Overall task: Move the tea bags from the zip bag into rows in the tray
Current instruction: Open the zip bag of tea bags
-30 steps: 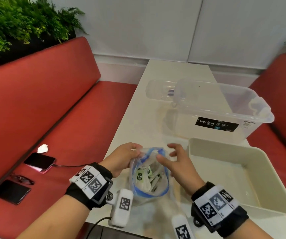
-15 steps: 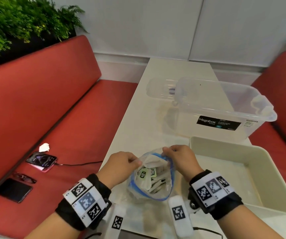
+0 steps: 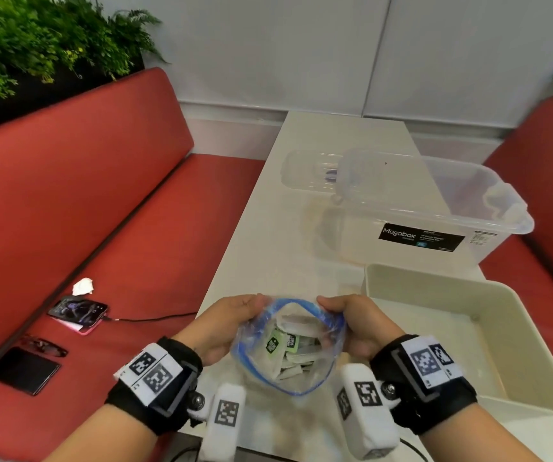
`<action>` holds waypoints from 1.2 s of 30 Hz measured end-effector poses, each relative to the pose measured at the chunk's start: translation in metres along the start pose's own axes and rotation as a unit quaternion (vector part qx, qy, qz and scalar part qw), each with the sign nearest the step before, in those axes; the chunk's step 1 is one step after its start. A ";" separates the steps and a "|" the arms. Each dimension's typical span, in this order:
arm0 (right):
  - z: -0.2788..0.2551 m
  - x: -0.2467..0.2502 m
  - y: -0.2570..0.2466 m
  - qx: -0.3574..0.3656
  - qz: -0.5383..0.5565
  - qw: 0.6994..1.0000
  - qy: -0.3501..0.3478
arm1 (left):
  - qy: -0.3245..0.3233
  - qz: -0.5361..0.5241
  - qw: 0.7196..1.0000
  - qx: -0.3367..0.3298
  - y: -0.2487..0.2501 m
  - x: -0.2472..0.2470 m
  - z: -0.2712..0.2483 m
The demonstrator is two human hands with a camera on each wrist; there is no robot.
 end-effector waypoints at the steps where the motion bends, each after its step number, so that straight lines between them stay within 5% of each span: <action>1: -0.001 0.001 0.001 -0.015 0.030 0.999 -0.011 | -0.006 -0.036 0.999 0.007 0.001 0.000 -0.001; 7: -0.017 -0.010 0.004 -0.012 0.175 0.982 -0.072 | 0.035 -0.180 0.983 0.017 0.005 0.004 -0.003; 11: -0.011 -0.018 0.010 0.010 0.256 0.961 -0.104 | 0.068 -0.063 0.996 -0.017 0.000 0.015 0.001; 13: -0.004 -0.018 0.015 0.021 0.289 0.952 -0.102 | 0.085 0.089 0.991 -0.045 -0.004 0.019 0.001; 15: 0.009 -0.012 0.024 0.029 0.314 0.944 -0.099 | 0.102 0.285 0.949 -0.084 -0.008 0.019 0.001; 17: 0.016 -0.007 0.028 0.034 0.329 0.939 -0.100 | 0.157 0.432 0.875 -0.152 -0.009 0.018 -0.002; 19: 0.017 -0.003 0.026 0.050 0.333 0.935 -0.108 | 0.208 0.478 0.827 -0.208 -0.007 0.016 -0.006; 23: 0.017 0.000 0.022 0.071 0.324 0.941 -0.068 | 0.251 0.509 0.790 -0.231 0.001 0.015 -0.012; 26: 0.016 -0.001 0.022 0.085 0.327 0.939 -0.060 | 0.226 0.522 0.778 -0.265 0.005 0.013 -0.014; 29: 0.014 -0.003 0.023 0.096 0.332 0.936 -0.065 | 0.111 0.516 0.777 -0.343 0.006 0.003 -0.015; 33: 0.013 -0.001 0.020 0.125 0.309 0.941 -0.058 | 0.005 0.638 0.695 -0.332 0.001 -0.010 -0.020; 36: 0.008 0.001 0.015 0.171 0.224 0.958 -0.060 | -0.014 0.666 0.673 -0.323 -0.001 -0.005 -0.018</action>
Point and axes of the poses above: each hand's wrist, its own z-axis towards the middle knuckle, its own x-axis out of the back of the hand, y = z × x, the point moved 2 cm from there along z, towards the middle knuckle, and after that the axes turned 8 degrees about -z, right-handed, at the moved point
